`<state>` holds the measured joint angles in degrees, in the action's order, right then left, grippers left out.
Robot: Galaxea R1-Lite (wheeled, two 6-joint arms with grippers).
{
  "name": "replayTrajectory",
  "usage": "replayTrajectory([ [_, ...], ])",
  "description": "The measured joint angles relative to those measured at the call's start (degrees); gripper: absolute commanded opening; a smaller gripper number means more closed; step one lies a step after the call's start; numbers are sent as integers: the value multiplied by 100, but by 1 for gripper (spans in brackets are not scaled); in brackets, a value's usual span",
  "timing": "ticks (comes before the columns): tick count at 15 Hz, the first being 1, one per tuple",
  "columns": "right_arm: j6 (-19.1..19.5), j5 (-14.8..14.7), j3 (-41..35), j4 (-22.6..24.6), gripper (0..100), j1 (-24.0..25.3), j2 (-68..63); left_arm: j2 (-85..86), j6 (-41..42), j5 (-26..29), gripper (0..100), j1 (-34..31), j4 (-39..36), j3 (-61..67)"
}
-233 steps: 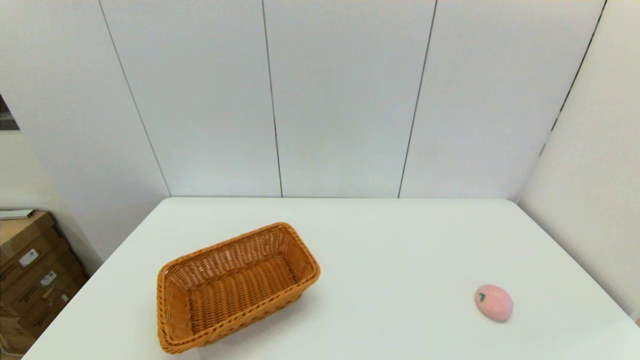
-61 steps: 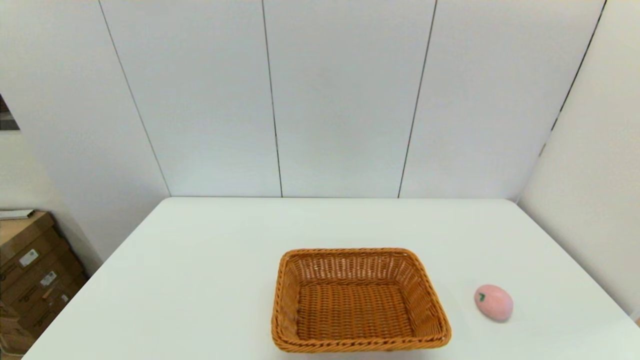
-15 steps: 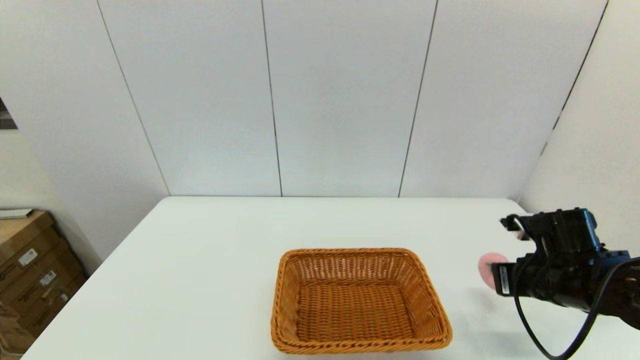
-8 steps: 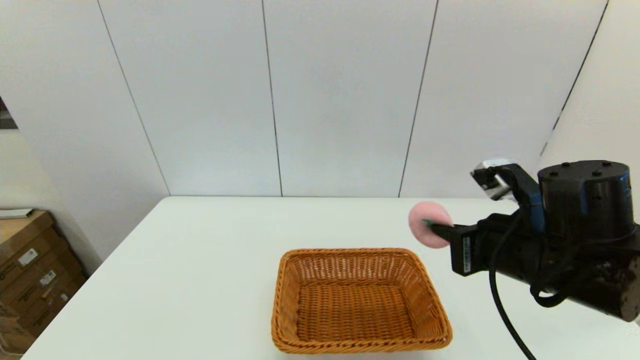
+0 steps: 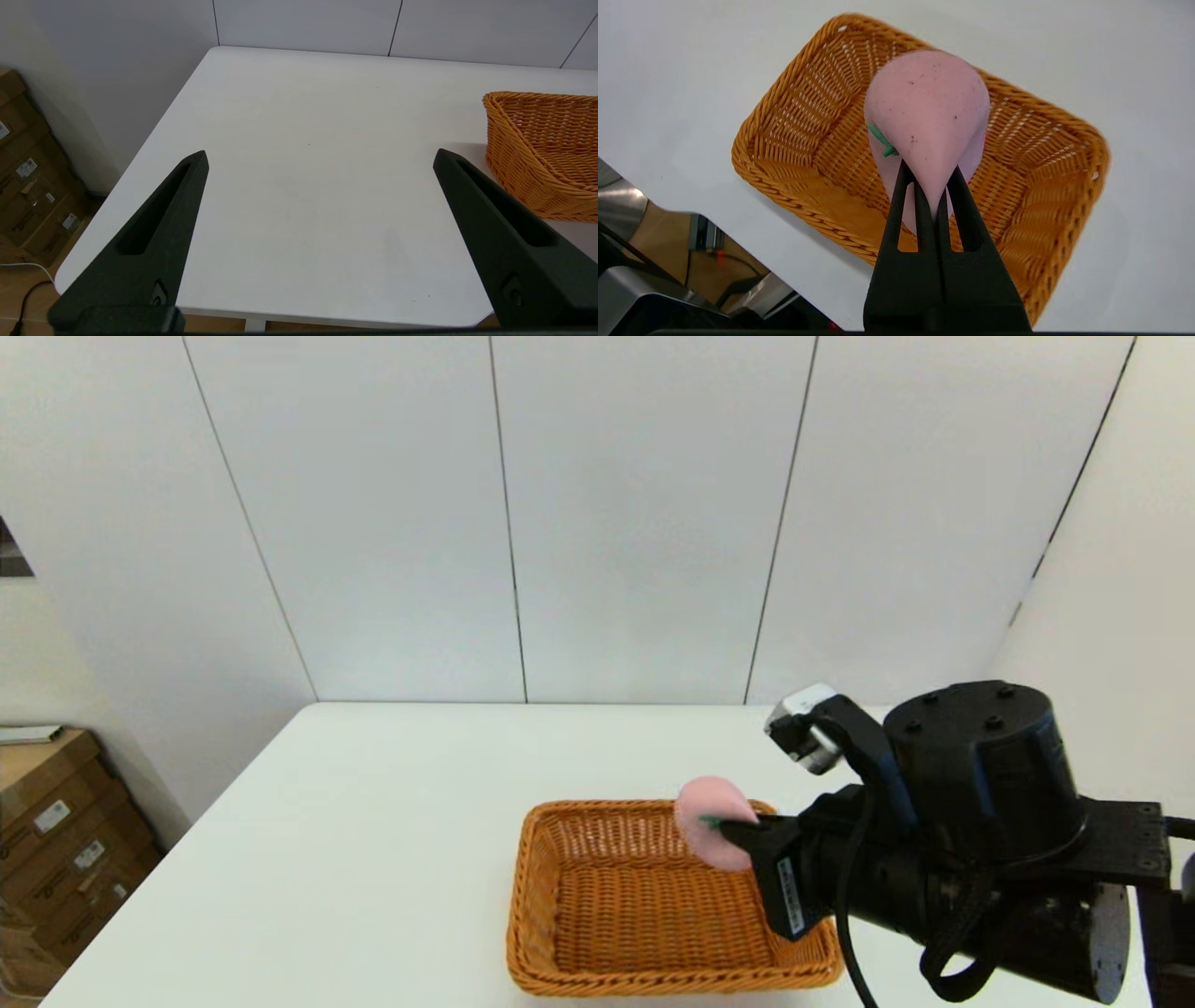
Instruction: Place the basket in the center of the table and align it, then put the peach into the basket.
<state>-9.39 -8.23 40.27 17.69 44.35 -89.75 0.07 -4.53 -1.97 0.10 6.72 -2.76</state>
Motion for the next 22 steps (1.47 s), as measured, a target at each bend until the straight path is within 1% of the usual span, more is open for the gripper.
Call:
replayTrajectory([
  [1, -1, -1, 26, 2, 0, 9, -82, 0, 0, 0, 100, 0, 0, -2],
  [2, -4, -6, 44, 2, 100, 13, -157, 0, 0, 0, 100, 0, 2, -2],
  [4, -9, -28, 74, -5, 100, 16, -293, 0, 2, -2, 100, 0, 0, -9],
  [9, -95, -202, 110, 61, 100, -74, -427, 0, 0, 0, 100, 0, 0, -7],
  [11, -144, -315, 102, 116, 100, -343, -199, 0, 0, 0, 100, 0, 0, -7],
  [14, -48, -439, 99, 91, 100, -1015, 511, 0, 2, -2, 100, 0, 2, 0],
  [15, 71, -478, 57, 83, 100, -1226, 847, 0, 0, 0, 100, 0, 2, -2],
  [16, 269, -507, -33, 78, 100, -1354, 1200, 0, -4, 0, 100, 0, 2, -2],
  [19, 1109, -583, -532, 9, 100, -1582, 2492, 0, -10, -2, 100, 0, 2, -7],
  [21, 1566, -602, -934, -193, 100, -1913, 3440, 0, -9, -2, 100, 0, 2, -7],
  [22, 1696, -601, -1103, -372, 100, -2142, 3903, 0, -9, -2, 100, 0, 2, -7],
])
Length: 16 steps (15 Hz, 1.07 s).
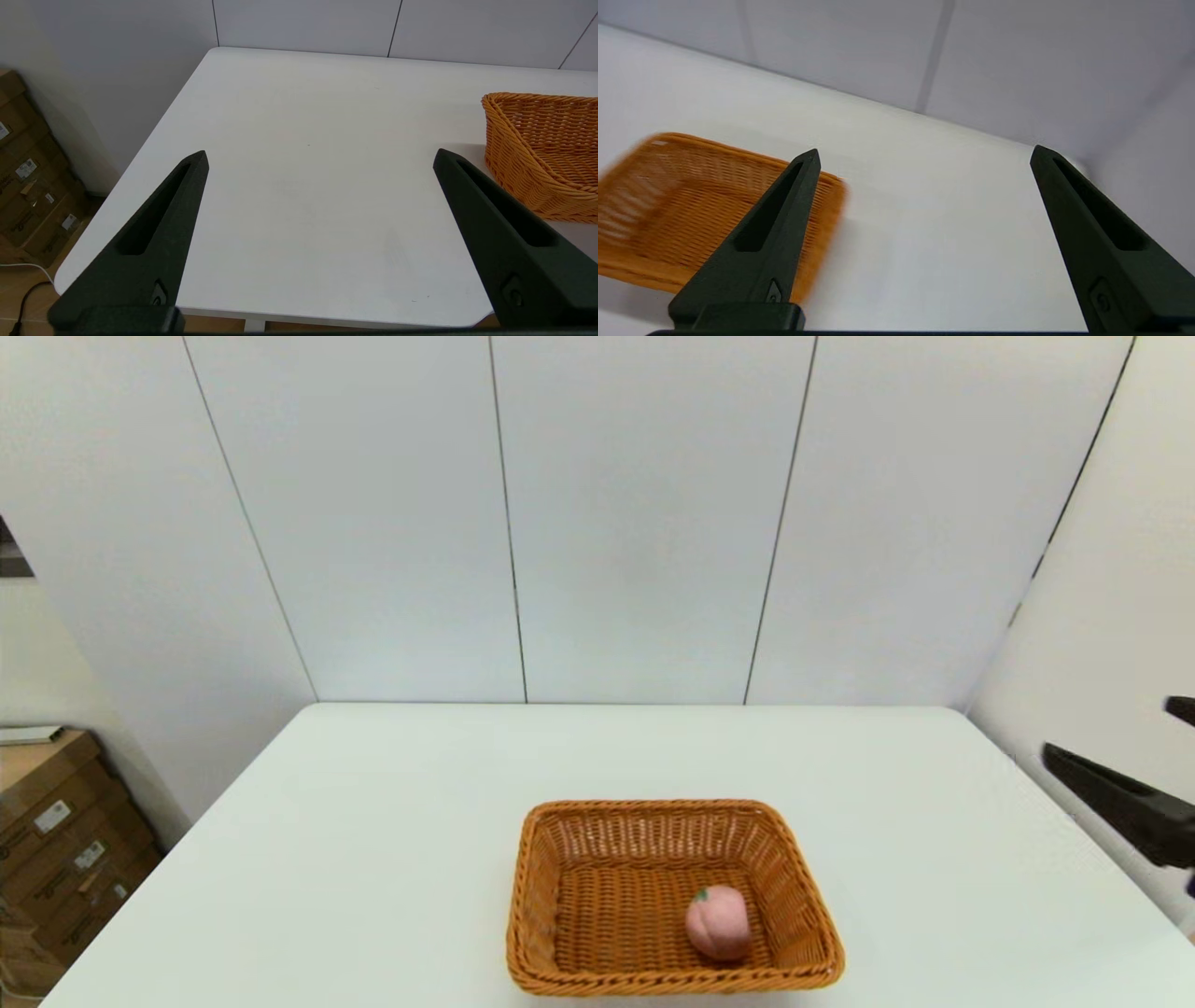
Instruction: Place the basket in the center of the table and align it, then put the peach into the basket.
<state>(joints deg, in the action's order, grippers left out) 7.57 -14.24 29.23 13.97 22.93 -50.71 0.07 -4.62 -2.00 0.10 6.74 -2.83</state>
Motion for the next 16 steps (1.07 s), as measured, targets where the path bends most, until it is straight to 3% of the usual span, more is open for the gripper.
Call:
replayTrajectory([
  [5, 221, 96, -506, -1226, 100, -1554, 2306, 0, 0, 2, 100, 0, 0, 0],
  [7, 234, 126, -718, -1437, 100, -1980, 3032, 0, 0, 0, 100, 0, 0, 0],
  [10, 196, 327, -1402, -1504, 100, -2225, 3975, 0, 0, 2, 100, 0, 0, 7],
  [13, 144, 901, -2224, -1487, 100, -2269, 4710, 0, 0, 2, 100, 0, 0, 5],
  [16, -291, 1331, -2709, -1430, 100, -2275, 4984, 0, -1, 2, 100, 0, 0, 0],
])
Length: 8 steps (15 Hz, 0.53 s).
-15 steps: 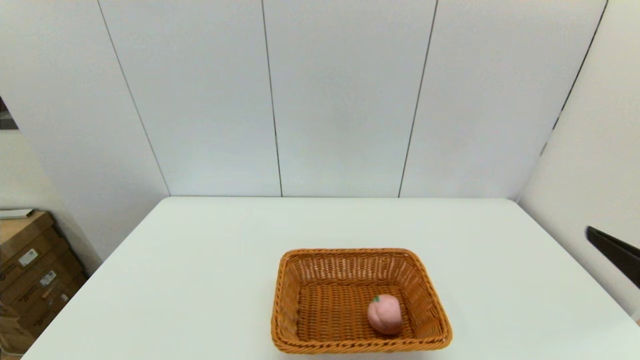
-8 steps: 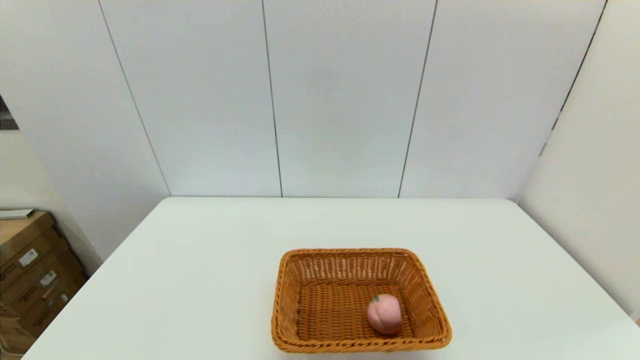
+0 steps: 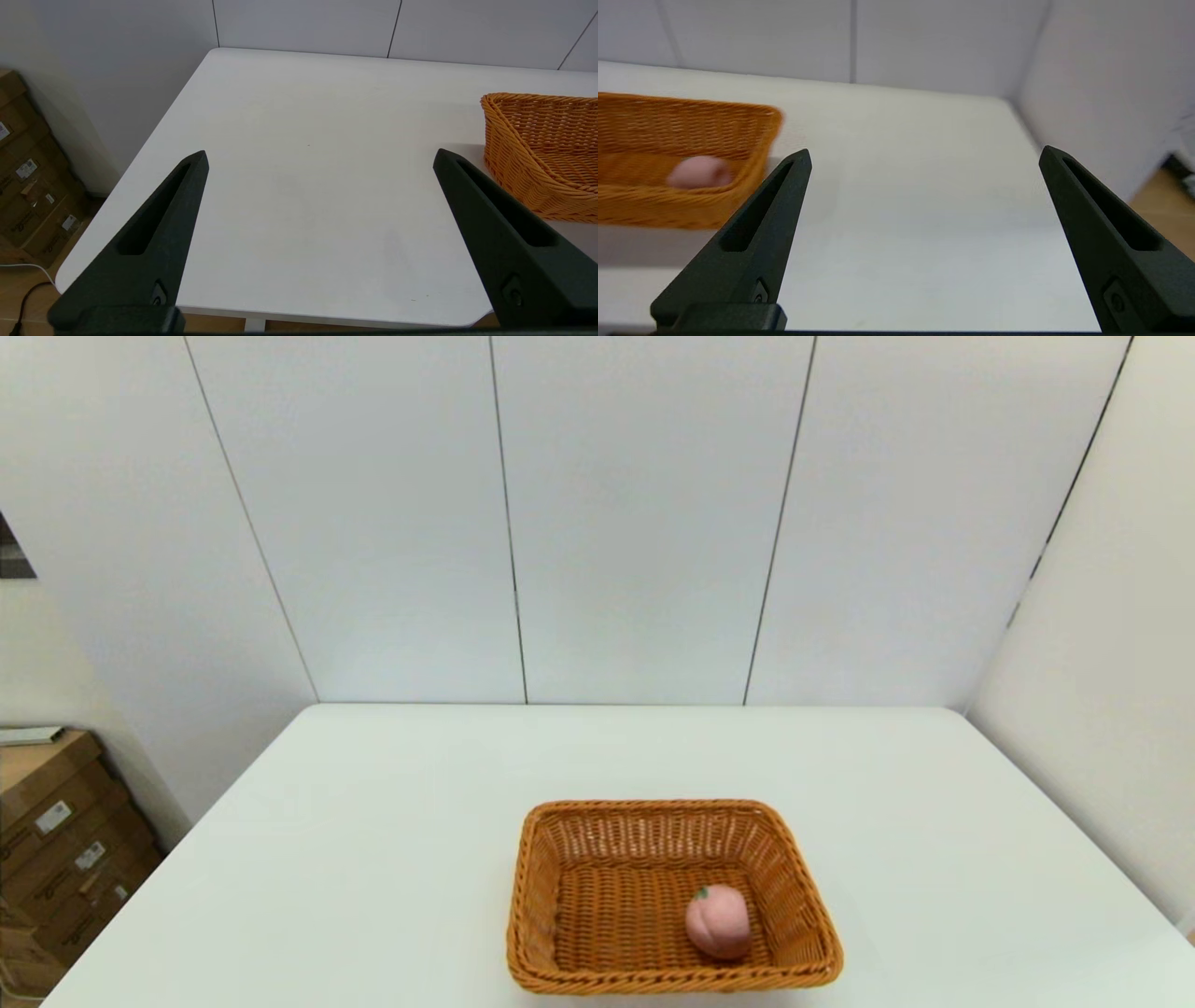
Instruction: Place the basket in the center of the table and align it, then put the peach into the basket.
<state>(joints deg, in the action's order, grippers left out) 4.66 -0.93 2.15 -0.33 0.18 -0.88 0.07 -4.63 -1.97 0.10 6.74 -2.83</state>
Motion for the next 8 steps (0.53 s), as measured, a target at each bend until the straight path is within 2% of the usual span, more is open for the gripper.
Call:
replayTrajectory([
  [2, -235, 79, -155, 20, 100, -2, 67, 0, -7, -9, 100, 0, -11, 7],
  [8, -224, 115, -212, 23, 100, -2, 98, 0, -2, -6, 100, 0, -10, 9],
])
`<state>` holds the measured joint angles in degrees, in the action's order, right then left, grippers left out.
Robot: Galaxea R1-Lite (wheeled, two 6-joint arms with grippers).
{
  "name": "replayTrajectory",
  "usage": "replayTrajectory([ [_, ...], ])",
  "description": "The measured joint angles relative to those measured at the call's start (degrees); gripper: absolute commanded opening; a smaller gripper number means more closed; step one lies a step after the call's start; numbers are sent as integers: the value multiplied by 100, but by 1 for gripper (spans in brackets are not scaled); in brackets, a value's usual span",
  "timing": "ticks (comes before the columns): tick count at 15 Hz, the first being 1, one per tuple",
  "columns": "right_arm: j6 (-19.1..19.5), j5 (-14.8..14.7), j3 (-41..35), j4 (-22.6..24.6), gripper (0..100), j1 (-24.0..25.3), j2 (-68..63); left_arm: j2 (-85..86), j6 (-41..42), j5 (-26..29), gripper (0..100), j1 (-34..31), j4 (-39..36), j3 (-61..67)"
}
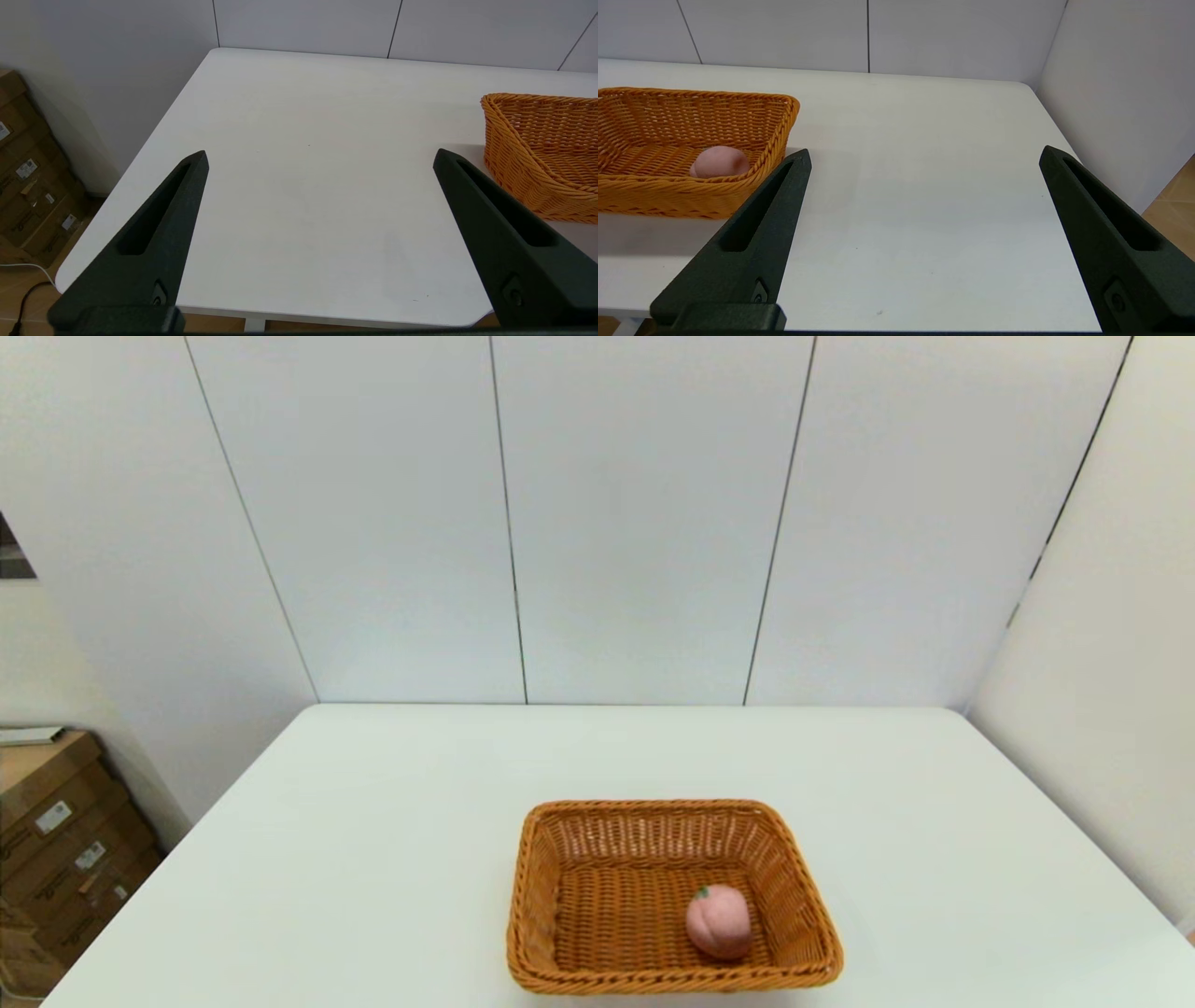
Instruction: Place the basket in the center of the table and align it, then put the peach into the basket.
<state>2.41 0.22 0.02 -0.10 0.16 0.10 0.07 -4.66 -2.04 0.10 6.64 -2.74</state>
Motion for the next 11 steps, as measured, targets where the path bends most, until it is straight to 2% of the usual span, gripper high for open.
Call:
replayTrajectory([
  [11, -73, -49, 7, -6, 100, 0, 0, 0, 22, 9, 100, 0, -1, 2],
])
